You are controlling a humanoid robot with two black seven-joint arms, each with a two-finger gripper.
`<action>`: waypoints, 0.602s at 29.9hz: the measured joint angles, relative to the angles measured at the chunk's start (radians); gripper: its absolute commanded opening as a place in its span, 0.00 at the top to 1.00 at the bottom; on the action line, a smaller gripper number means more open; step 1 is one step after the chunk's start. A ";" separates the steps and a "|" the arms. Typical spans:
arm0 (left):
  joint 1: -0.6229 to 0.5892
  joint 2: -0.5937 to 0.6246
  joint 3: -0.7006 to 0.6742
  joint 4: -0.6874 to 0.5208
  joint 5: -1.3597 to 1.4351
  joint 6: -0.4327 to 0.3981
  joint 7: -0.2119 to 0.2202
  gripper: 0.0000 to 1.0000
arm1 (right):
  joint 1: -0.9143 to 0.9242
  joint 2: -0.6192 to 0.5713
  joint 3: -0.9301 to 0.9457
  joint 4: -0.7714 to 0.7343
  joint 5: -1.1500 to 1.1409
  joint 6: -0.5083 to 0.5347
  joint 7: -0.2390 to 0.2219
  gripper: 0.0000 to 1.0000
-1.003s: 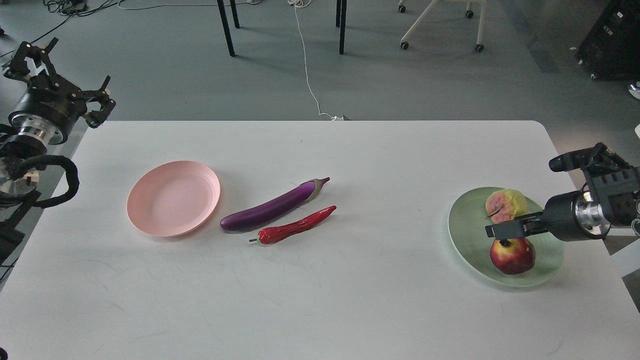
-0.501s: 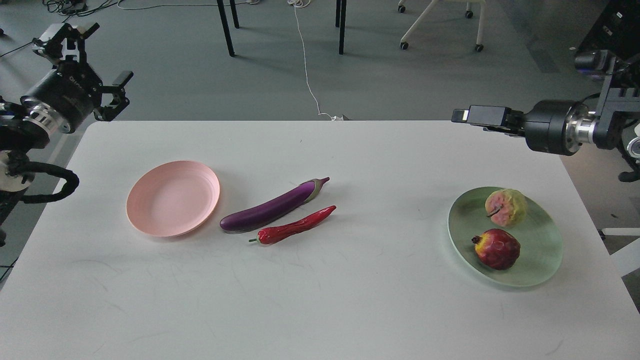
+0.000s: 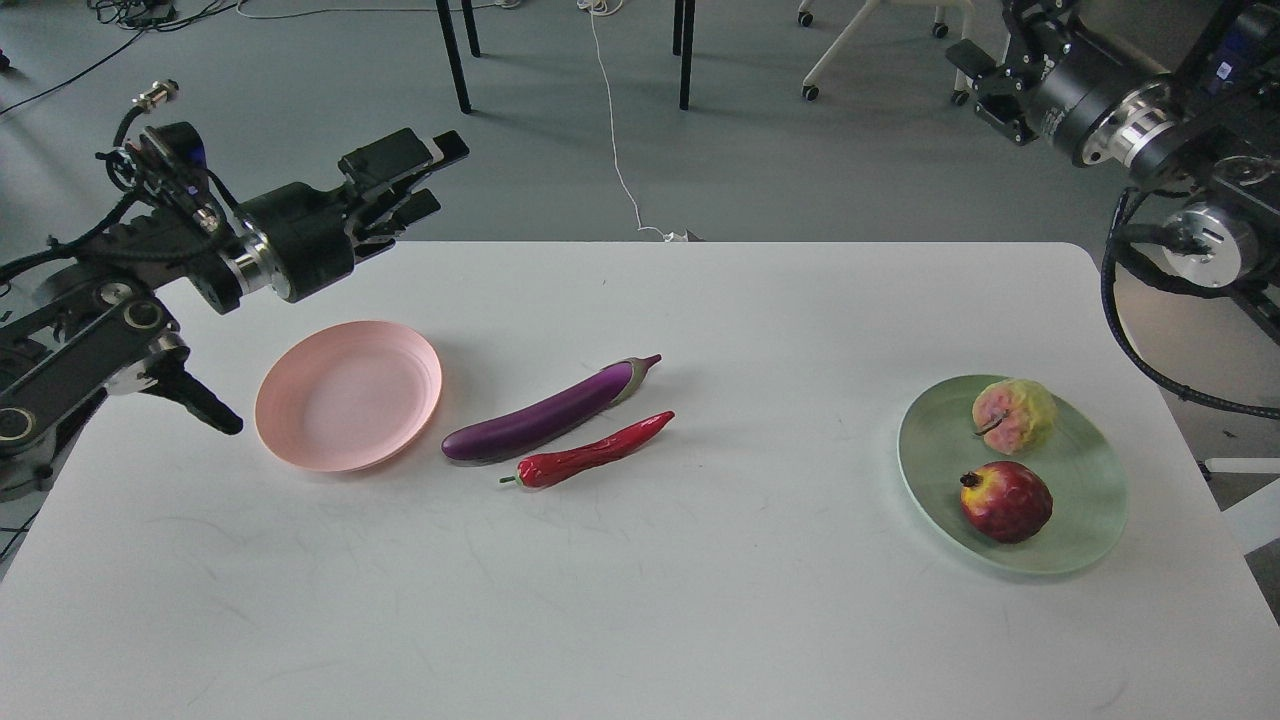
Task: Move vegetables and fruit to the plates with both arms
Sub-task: 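Reach the left gripper down to the purple eggplant and grasp it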
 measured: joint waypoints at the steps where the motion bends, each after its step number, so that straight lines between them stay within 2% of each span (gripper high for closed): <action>1: 0.000 -0.023 0.001 0.000 0.076 0.000 0.000 0.03 | -0.001 0.016 0.026 -0.034 0.049 0.001 -0.001 0.01; 6: 0.003 -0.107 0.055 0.003 0.406 0.011 0.000 0.05 | -0.036 0.040 0.107 -0.177 0.333 0.008 -0.001 0.01; 8: -0.001 -0.118 0.102 0.005 0.519 0.041 0.000 0.05 | -0.073 0.042 0.140 -0.234 0.442 0.027 -0.001 0.01; 14: -0.023 -0.148 0.248 0.017 0.772 0.150 -0.002 0.13 | -0.261 0.048 0.308 -0.296 0.591 0.226 0.000 0.01; 18: -0.049 -0.179 0.350 0.050 0.907 0.196 -0.002 0.21 | -0.379 0.089 0.411 -0.289 0.597 0.295 0.000 0.01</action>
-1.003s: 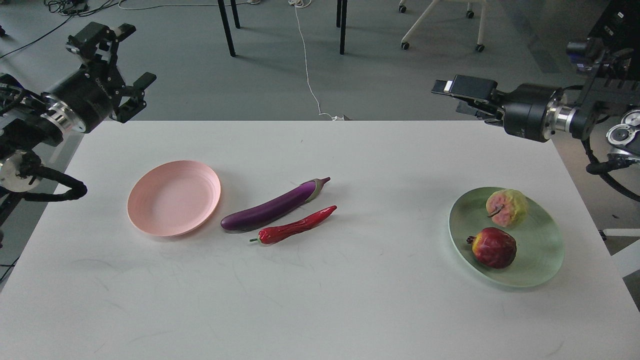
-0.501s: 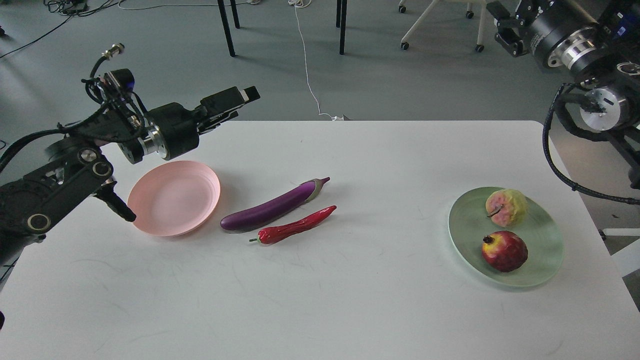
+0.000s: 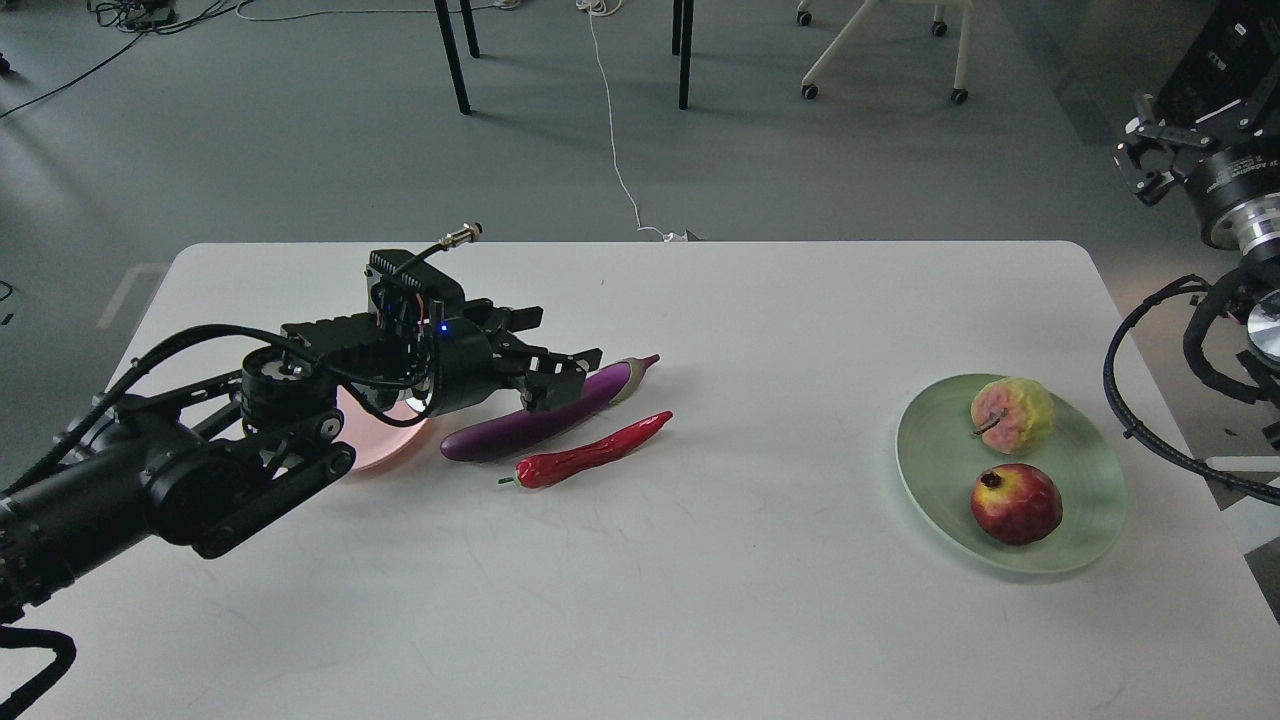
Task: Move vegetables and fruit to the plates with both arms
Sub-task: 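Reach the left gripper down to the purple eggplant and grasp it, then lift the eggplant and lower it onto the pink plate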
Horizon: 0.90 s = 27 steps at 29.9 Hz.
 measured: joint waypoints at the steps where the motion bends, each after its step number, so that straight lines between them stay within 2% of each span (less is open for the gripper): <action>1: -0.003 -0.009 0.013 0.013 0.020 0.009 0.000 0.24 | -0.017 0.008 0.012 0.000 0.000 0.006 0.000 0.01; 4: -0.008 -0.045 0.039 0.061 0.062 0.022 0.000 0.37 | -0.037 0.023 0.025 0.002 0.001 0.012 0.000 0.01; 6: -0.010 -0.067 0.047 0.095 0.072 0.025 0.001 0.50 | -0.042 0.028 0.027 0.004 0.001 0.014 0.000 0.01; 9: -0.010 -0.093 0.060 0.155 0.074 0.043 0.002 0.59 | -0.043 0.029 0.028 0.007 0.001 0.014 0.001 0.01; 15: -0.001 -0.106 0.130 0.227 0.070 0.142 0.001 0.60 | -0.044 0.030 0.028 0.007 0.001 0.021 0.007 0.01; 27: 0.005 -0.110 0.160 0.240 0.062 0.155 -0.005 0.60 | -0.044 0.030 0.028 0.007 0.001 0.022 0.010 0.01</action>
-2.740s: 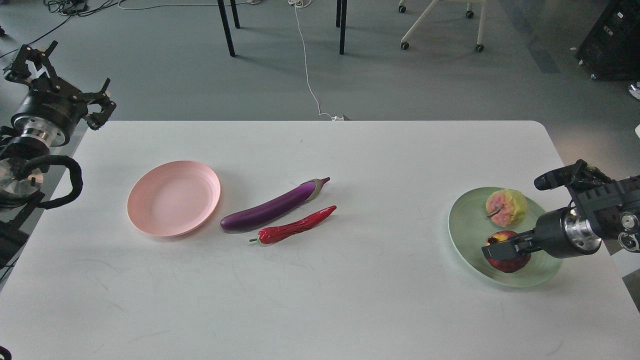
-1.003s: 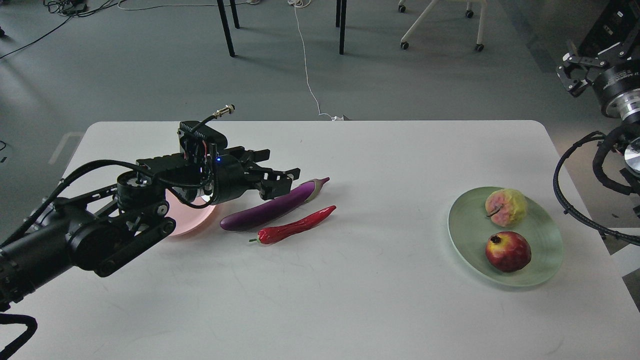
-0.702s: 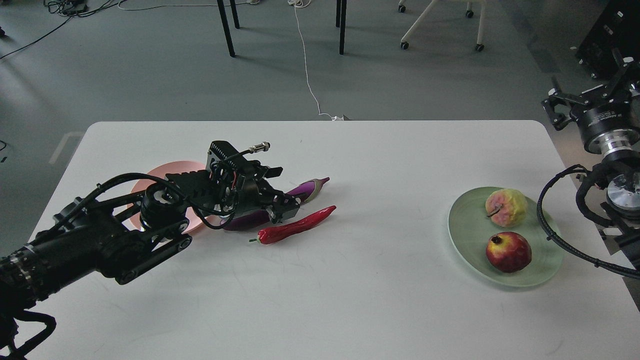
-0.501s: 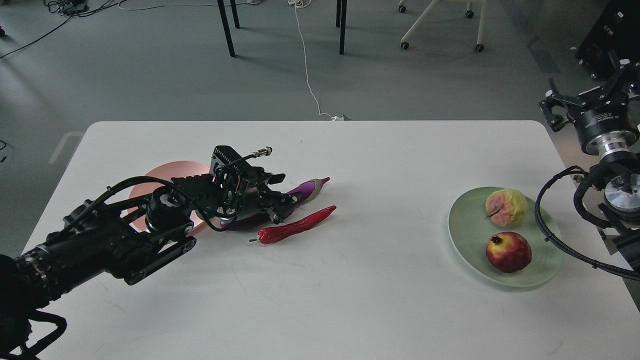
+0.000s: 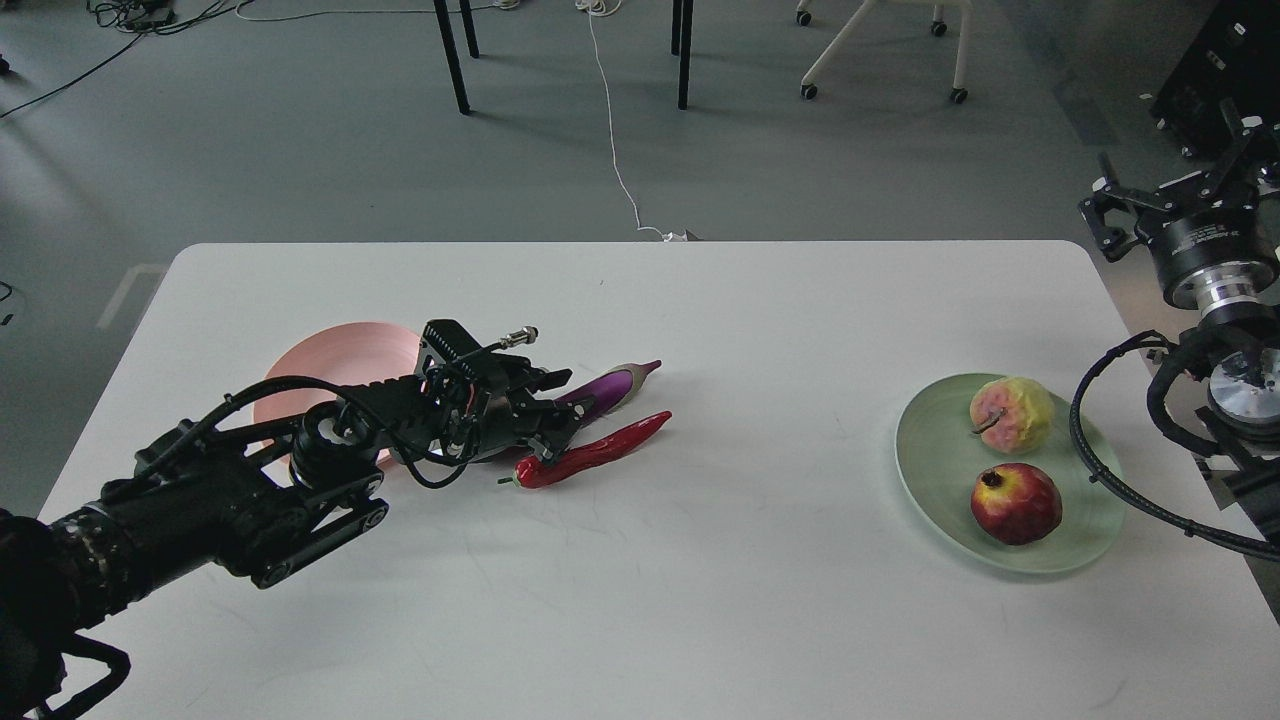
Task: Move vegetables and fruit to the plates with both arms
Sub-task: 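Lift the eggplant and lower it onto the pink plate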
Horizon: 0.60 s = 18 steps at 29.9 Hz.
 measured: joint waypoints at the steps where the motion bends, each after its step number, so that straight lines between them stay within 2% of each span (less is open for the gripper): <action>1: 0.000 0.000 0.001 0.000 0.000 0.000 -0.006 0.61 | 0.000 0.000 0.000 0.000 0.000 0.000 0.000 0.01; 5: 0.002 0.002 0.005 0.000 0.000 0.000 -0.032 0.77 | 0.000 0.000 0.000 0.000 0.000 0.000 0.000 0.01; 7: 0.003 0.003 0.005 -0.001 0.000 0.000 -0.037 0.81 | 0.000 0.000 0.000 0.000 0.000 0.000 0.000 0.01; 13: 0.002 0.004 0.005 -0.003 -0.001 -0.005 -0.041 0.88 | 0.000 -0.001 0.000 -0.001 -0.001 -0.001 0.000 0.01; 18: -0.003 0.006 0.001 -0.004 -0.035 -0.008 -0.040 0.88 | 0.000 -0.001 0.000 -0.001 -0.001 -0.004 0.000 0.01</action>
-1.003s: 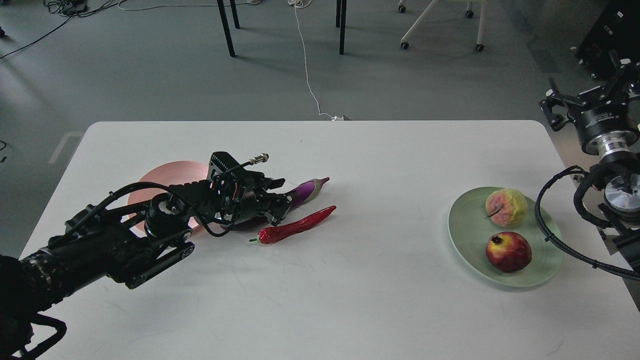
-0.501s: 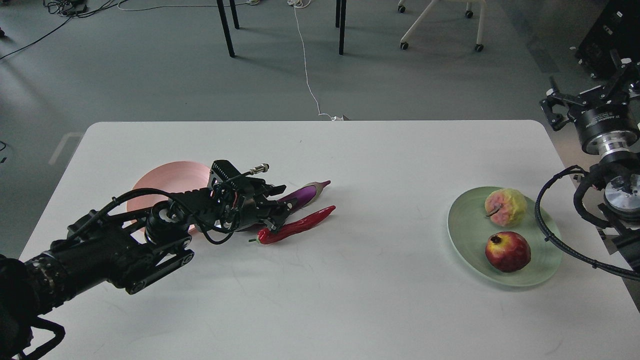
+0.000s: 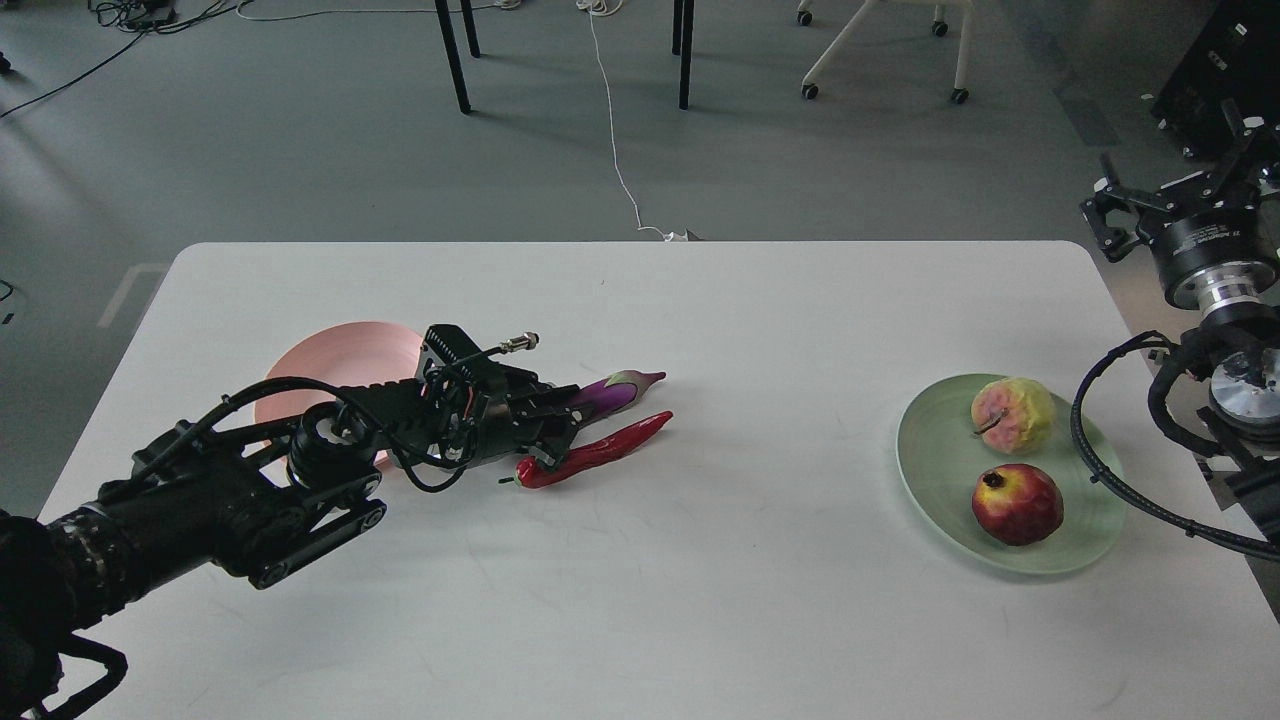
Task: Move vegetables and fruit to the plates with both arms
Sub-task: 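Lift the eggplant and lower it onto the pink plate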
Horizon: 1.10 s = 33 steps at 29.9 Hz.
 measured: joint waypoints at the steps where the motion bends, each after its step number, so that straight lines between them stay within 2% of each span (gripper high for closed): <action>1: -0.002 0.004 -0.003 -0.002 -0.014 0.000 0.001 0.88 | 0.001 0.000 0.000 0.000 0.000 -0.001 0.000 0.01; 5: -0.016 0.053 -0.015 -0.052 -0.105 0.002 0.001 0.87 | 0.006 -0.001 -0.001 0.000 0.000 -0.002 0.000 0.01; 12: -0.069 0.273 -0.018 -0.224 -0.346 -0.019 0.004 0.86 | 0.010 -0.010 -0.003 0.000 0.000 -0.001 0.000 0.01; 16: -0.076 0.377 -0.005 -0.227 -0.471 -0.026 0.005 0.85 | 0.010 -0.012 -0.003 -0.001 0.000 -0.001 0.000 0.01; 19: -0.052 0.425 0.012 -0.183 -0.490 -0.030 0.006 0.82 | 0.010 -0.012 -0.003 -0.003 0.000 -0.001 0.000 0.01; 21: -0.025 0.437 0.034 -0.152 -0.492 -0.031 0.006 0.71 | 0.010 -0.012 -0.003 -0.003 0.000 -0.001 0.000 0.01; 22: -0.017 0.438 0.041 -0.142 -0.493 -0.030 0.006 0.61 | 0.010 -0.011 -0.003 -0.003 -0.001 -0.001 0.000 0.01; 23: -0.011 0.437 0.045 -0.130 -0.495 -0.029 0.006 0.46 | 0.010 -0.009 -0.003 -0.003 -0.001 -0.001 0.000 0.01; 24: -0.007 0.433 0.048 -0.117 -0.497 -0.025 0.006 0.37 | 0.010 -0.007 -0.003 -0.002 -0.001 -0.002 0.000 0.01; 30: -0.002 0.412 0.050 -0.090 -0.502 -0.012 0.007 0.22 | 0.011 -0.005 -0.003 0.000 -0.002 -0.005 0.000 0.01; 33: -0.012 0.410 0.049 -0.099 -0.505 -0.014 0.006 0.21 | 0.011 -0.007 -0.003 0.000 -0.002 -0.004 0.000 0.01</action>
